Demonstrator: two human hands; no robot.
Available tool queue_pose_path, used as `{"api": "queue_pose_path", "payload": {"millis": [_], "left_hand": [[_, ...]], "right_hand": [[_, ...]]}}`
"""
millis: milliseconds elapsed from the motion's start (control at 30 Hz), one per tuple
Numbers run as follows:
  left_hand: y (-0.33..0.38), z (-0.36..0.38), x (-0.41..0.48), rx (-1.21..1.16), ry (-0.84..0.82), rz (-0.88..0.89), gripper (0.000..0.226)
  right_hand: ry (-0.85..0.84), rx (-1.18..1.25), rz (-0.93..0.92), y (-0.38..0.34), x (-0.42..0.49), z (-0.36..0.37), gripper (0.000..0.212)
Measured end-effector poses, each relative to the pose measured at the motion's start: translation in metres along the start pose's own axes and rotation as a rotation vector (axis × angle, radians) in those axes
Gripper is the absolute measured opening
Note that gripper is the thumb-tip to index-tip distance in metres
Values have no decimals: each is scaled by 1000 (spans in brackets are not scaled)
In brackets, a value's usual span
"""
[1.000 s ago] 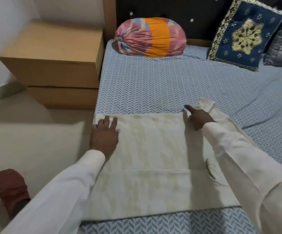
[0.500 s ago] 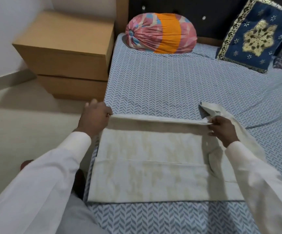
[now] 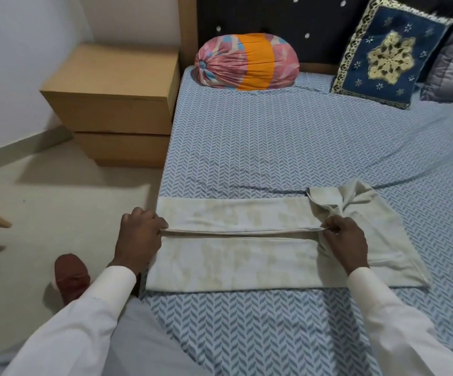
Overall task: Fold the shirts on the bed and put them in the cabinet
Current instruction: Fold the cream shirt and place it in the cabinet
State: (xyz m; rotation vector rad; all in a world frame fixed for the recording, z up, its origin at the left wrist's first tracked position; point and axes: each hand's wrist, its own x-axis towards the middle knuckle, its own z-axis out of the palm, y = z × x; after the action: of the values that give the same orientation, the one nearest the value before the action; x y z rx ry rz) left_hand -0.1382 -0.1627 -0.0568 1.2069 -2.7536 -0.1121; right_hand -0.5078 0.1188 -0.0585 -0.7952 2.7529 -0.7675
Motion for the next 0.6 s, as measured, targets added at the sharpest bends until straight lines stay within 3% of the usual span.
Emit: {"api": "queue_pose_path", "payload": {"millis": [100,167,233,300,367,433,500,567,600], "left_hand": [[7,0,-3,5,22,-69,27],[25,8,-5,-46,60,-56,39],[62,22,0,-100,25,78,55],[108,32,8,-182,-93,204,63],[150,43,11,-216,-273,252,77],[175,61,6,-172,-399,222,91],[184,76,-3,-107,-346,228,94],[181,83,-9,-52,-347,215,87],[181,84,-9,-48,-343,218,84]], "right_hand": [[46,-7,-29,3,-5,6,12],[245,-22,-88,-3,-8,11,21],[380,-85,-190,-21,-2,17,26],[333,-242,-282,-39,14,31,36],[185,-476,-283,-49,36,46,54],[72,-613,-189,-50,63,50,63],[-23,-641,-23,-42,87,37,66],[-19,-464,173,-30,102,15,65],[57,-264,270,-22,103,0,60]]}}
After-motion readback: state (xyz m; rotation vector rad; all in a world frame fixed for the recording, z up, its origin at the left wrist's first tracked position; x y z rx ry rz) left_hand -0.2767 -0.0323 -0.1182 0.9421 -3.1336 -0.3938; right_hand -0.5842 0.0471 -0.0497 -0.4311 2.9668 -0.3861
